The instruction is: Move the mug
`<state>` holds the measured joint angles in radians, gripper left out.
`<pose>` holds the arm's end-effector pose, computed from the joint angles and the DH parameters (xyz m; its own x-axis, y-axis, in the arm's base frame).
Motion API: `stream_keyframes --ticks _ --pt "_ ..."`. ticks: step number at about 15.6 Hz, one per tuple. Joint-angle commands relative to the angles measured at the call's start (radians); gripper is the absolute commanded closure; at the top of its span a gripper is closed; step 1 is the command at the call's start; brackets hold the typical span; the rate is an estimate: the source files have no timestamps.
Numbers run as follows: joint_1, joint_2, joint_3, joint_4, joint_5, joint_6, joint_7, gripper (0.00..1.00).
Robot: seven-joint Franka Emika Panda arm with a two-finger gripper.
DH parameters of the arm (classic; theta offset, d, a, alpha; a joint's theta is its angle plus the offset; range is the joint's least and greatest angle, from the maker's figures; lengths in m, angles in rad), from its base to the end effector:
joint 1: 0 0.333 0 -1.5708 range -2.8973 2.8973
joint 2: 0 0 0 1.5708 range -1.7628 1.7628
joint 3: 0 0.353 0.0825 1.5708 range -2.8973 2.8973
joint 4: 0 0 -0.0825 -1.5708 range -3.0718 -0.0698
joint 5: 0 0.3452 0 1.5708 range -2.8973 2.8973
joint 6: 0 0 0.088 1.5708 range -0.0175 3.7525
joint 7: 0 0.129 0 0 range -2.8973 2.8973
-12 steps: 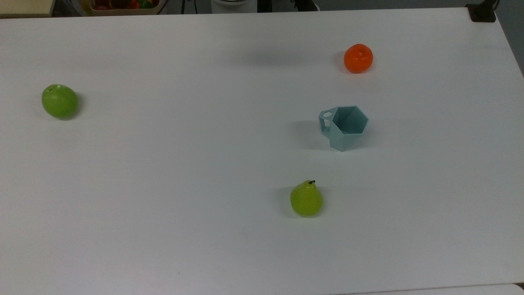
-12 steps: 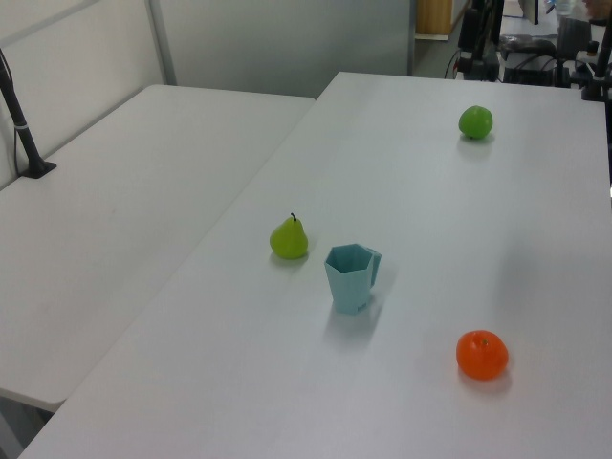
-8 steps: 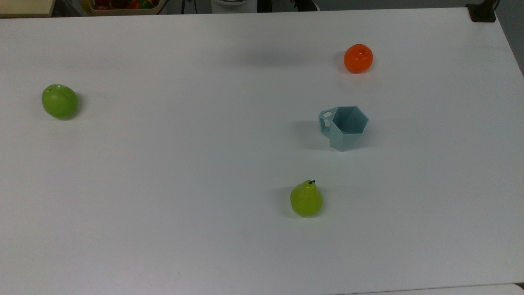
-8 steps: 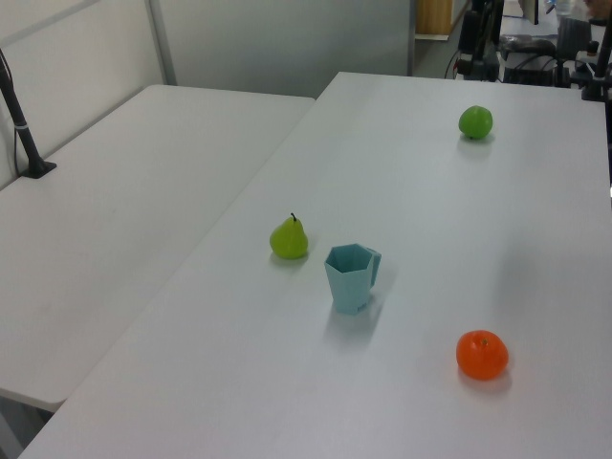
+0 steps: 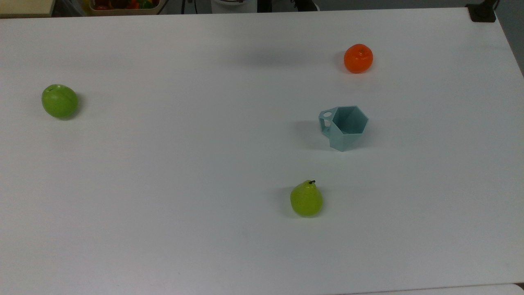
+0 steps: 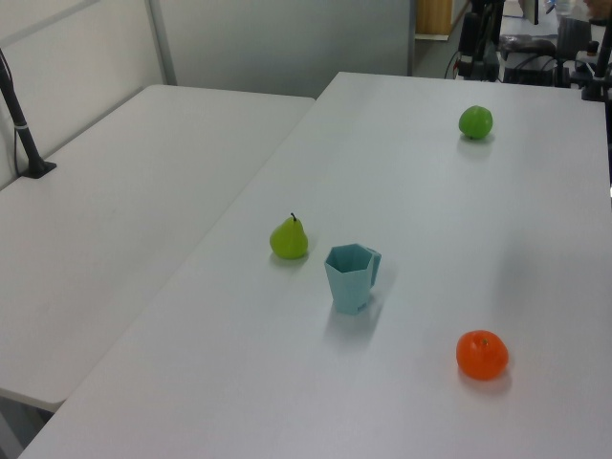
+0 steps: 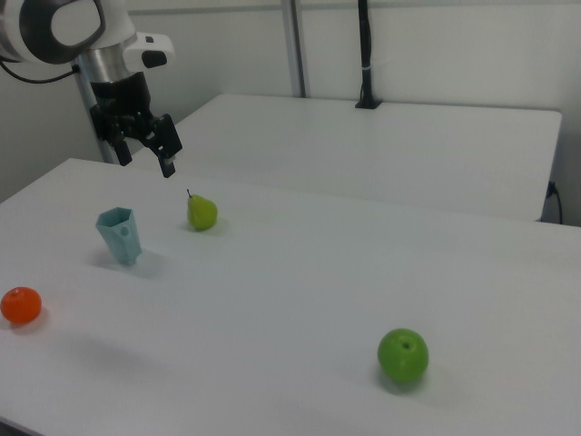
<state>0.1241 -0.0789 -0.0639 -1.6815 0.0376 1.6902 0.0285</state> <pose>0.5000 0.0331 0.6421 0.9959 0.0268 0.0860 0.0307 -0.9985 -0.0451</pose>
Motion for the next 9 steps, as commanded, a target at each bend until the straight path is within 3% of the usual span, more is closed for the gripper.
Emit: stream_keyframes --ticks 1,6,9 --pt "0.020 -0.019 -0.019 -0.029 0.021 0.023 -0.007 0.00" --pt "0.023 -0.010 -0.013 -0.026 0.022 0.022 -0.086 0.00" --pt "0.023 -0.012 -0.007 -0.024 0.022 -0.003 -0.347 0.00"
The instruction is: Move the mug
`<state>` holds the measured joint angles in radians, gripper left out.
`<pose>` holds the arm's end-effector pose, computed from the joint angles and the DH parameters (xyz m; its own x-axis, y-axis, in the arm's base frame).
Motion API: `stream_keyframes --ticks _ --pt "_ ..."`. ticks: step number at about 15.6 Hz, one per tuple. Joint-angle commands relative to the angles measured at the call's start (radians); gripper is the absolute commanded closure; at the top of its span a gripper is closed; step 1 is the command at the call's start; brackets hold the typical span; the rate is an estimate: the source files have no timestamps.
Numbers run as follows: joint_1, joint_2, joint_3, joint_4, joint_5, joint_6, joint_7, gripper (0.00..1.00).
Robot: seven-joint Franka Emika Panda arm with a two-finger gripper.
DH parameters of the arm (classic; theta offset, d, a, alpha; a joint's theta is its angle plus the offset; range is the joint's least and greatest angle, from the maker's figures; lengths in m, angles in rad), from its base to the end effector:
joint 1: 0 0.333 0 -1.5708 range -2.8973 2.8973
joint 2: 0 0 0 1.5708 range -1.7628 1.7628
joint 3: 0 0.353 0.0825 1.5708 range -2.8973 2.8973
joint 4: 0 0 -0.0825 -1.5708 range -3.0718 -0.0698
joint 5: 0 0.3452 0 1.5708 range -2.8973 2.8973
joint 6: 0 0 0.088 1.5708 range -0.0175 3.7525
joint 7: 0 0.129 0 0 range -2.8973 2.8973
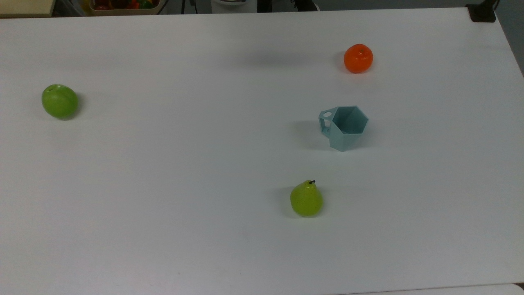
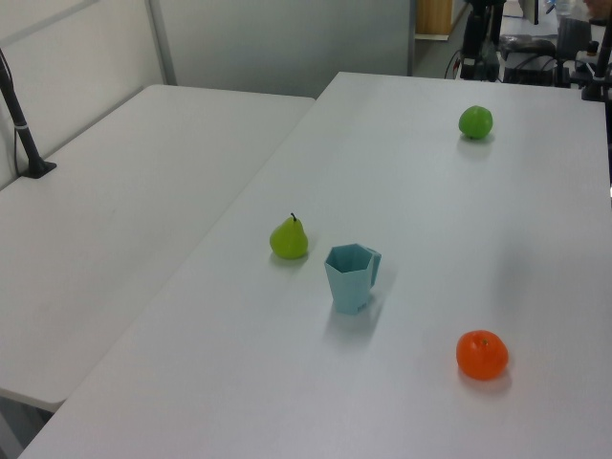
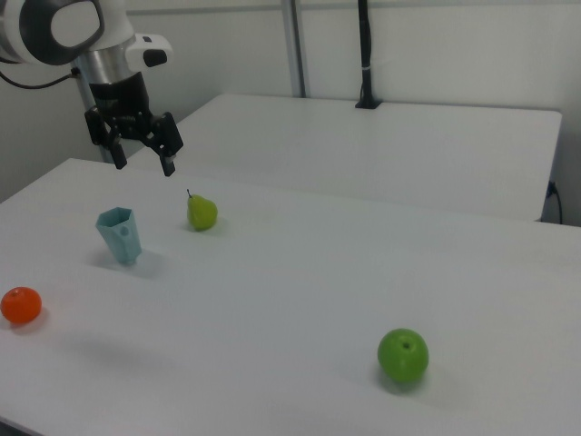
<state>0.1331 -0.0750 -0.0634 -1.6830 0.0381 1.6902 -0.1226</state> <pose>0.5008 0.0381 0.6395 0.9787 0.1861 0.0865 0.1895 -0.9814 -0.0325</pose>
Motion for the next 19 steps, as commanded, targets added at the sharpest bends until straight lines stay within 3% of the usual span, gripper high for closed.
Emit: stream_keyframes --ticks 1,3,6,10,12,15,19 --pt "0.016 -0.014 -0.006 -0.021 0.020 -0.013 -0.275 0.00" --pt "0.022 -0.014 0.006 -0.021 0.022 -0.026 -0.408 0.00" --pt "0.019 0.001 0.097 -0.021 0.008 -0.027 -0.407 0.00" --pt "0.022 0.037 0.128 -0.021 0.017 -0.021 -0.399 0.01" --pt "0.023 0.053 0.149 -0.023 0.022 -0.017 -0.413 0.09" --pt "0.026 0.083 0.152 -0.027 0.109 0.046 -0.440 0.32" --pt "0.028 0.125 0.168 -0.043 0.115 0.121 -0.503 0.36"
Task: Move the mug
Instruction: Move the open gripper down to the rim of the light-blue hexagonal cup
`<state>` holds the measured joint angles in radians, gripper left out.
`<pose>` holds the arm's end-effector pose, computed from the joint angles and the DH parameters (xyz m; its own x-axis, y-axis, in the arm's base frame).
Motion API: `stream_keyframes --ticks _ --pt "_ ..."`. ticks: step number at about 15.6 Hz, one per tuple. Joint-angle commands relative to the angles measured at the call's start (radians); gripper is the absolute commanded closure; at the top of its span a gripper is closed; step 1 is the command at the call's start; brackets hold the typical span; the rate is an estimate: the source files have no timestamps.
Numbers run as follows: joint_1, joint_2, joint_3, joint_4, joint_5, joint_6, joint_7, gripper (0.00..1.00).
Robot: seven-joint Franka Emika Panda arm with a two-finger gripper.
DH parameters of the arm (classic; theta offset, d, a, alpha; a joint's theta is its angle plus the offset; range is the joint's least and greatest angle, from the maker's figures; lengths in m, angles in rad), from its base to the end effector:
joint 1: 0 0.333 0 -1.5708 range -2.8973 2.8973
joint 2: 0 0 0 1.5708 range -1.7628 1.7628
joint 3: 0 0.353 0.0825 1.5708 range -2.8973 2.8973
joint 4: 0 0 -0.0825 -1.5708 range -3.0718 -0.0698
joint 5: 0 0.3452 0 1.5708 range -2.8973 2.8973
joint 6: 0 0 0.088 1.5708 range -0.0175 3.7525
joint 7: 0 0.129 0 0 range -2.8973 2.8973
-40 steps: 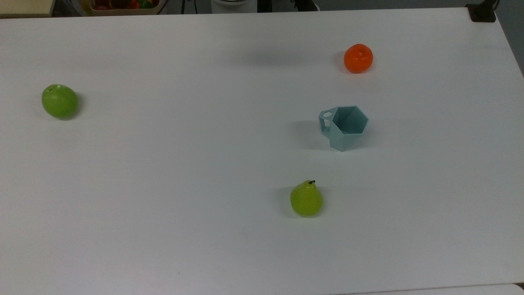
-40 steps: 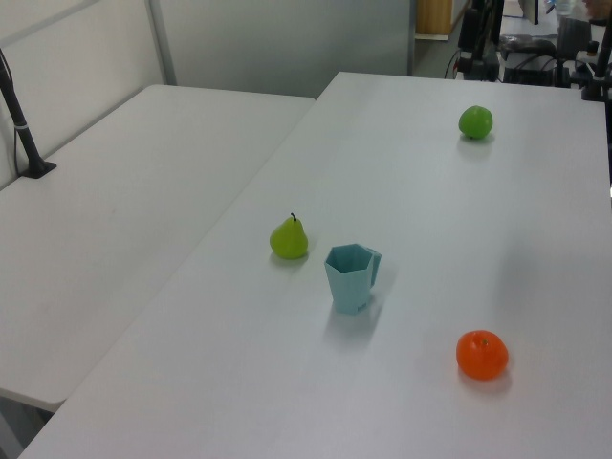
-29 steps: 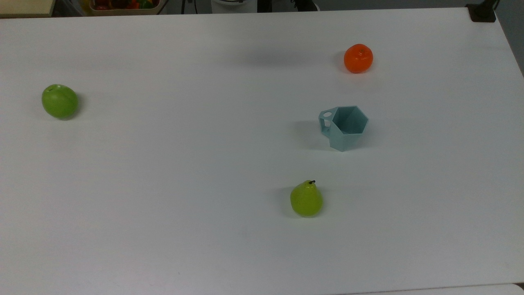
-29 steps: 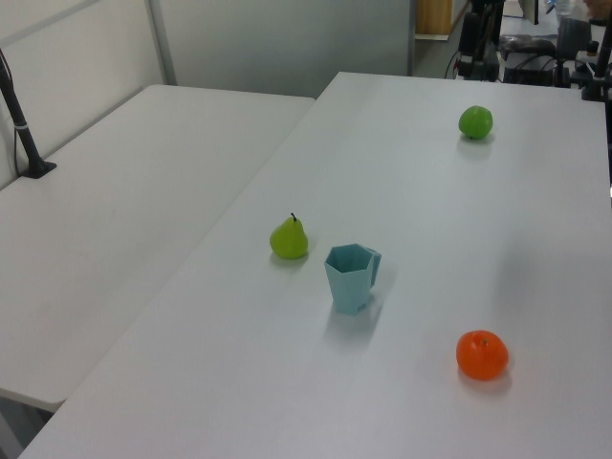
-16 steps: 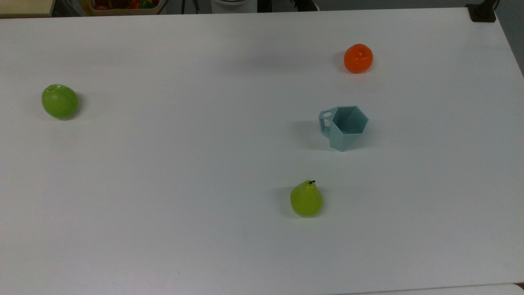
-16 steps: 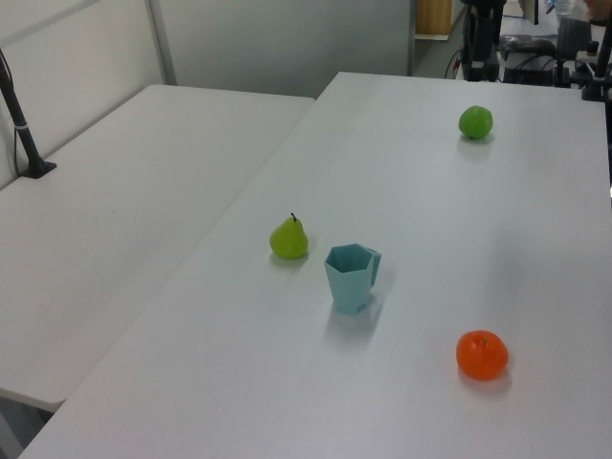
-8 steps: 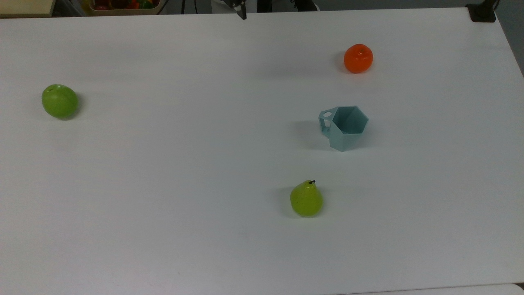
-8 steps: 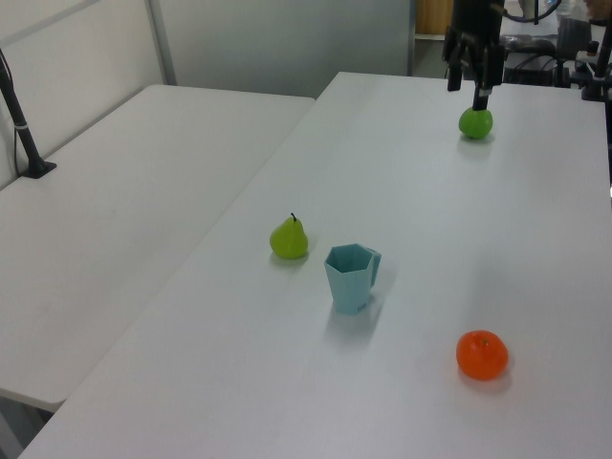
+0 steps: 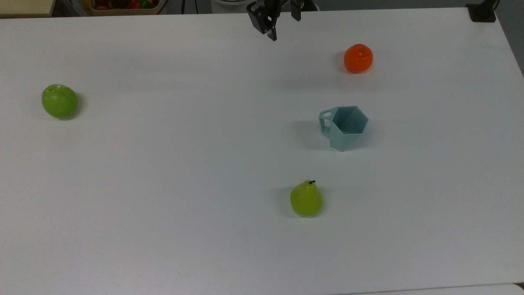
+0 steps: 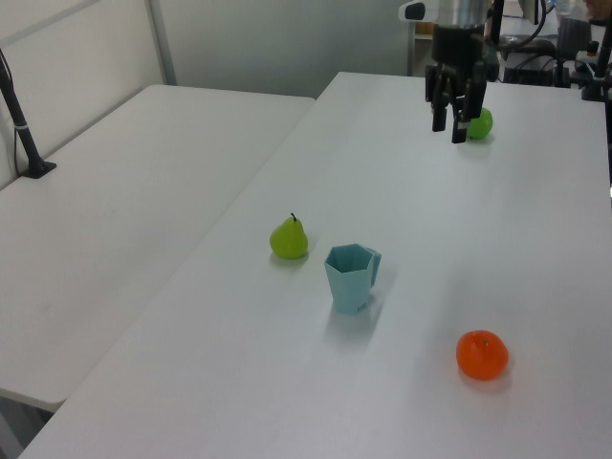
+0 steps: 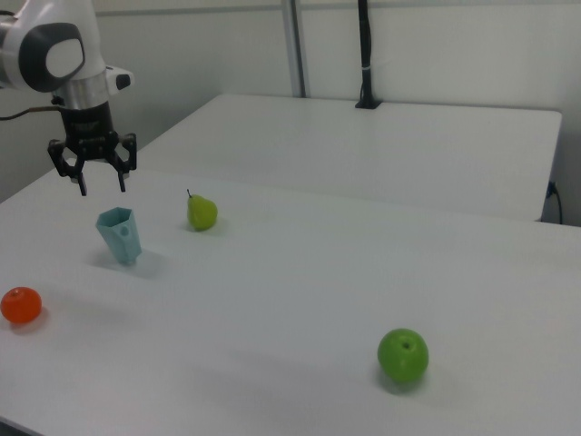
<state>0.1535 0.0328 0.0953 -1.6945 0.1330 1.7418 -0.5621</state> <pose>0.5178 0.1461 0.5842 0.7052 0.7042 0.0825 0.7088 -0.6973 -0.1065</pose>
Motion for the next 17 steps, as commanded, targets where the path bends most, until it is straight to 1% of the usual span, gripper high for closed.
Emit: stream_keyframes --ticks 1,5,9,12,13,14,17 --pt "0.008 0.022 0.011 -0.042 0.020 0.096 -0.076 0.36" --pt "0.008 0.019 0.024 -0.144 0.020 0.255 -0.157 0.35" --pt "0.008 0.035 0.053 -0.235 0.020 0.451 -0.160 0.35" --pt "0.008 0.082 0.076 -0.240 0.020 0.534 -0.159 0.35" --pt "0.014 0.099 0.077 -0.240 0.020 0.564 -0.157 0.35" --pt "0.037 0.119 0.077 -0.240 0.020 0.590 -0.148 0.35" --pt "0.061 0.179 0.077 -0.231 0.020 0.657 -0.145 0.35"
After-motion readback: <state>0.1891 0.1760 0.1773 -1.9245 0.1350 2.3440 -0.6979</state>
